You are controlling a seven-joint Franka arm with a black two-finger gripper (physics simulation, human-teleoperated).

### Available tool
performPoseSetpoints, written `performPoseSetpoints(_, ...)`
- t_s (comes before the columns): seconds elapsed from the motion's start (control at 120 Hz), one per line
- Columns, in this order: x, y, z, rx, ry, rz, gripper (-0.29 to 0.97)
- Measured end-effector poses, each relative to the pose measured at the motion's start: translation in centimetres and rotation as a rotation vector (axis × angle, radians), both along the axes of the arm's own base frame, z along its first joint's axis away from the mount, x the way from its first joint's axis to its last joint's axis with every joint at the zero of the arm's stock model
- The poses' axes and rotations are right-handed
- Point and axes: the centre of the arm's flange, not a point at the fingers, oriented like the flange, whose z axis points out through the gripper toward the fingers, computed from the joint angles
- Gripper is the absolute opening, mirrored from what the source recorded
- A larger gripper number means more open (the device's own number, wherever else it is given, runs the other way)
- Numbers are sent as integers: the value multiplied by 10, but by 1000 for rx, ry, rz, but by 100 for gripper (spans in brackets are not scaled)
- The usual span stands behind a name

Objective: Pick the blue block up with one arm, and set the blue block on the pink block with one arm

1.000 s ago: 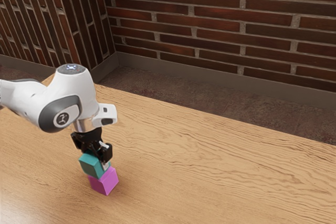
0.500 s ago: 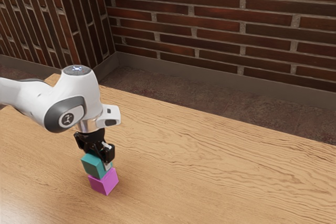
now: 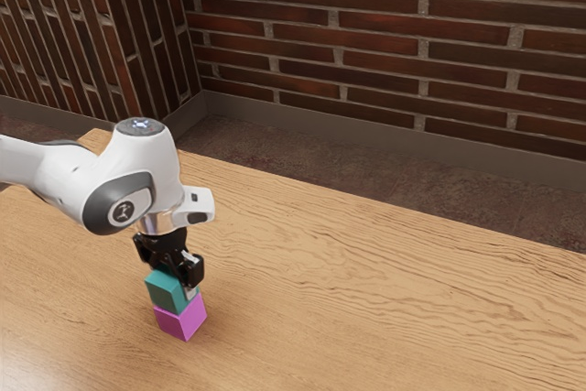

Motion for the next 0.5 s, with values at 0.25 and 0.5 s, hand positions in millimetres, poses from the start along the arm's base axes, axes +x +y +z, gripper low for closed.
performPoseSetpoints(0.25, 2, 1, 15, -12, -36, -1, 58)
performPoseSetpoints(0.5, 23, 8, 120, -6, -157, -3, 63)
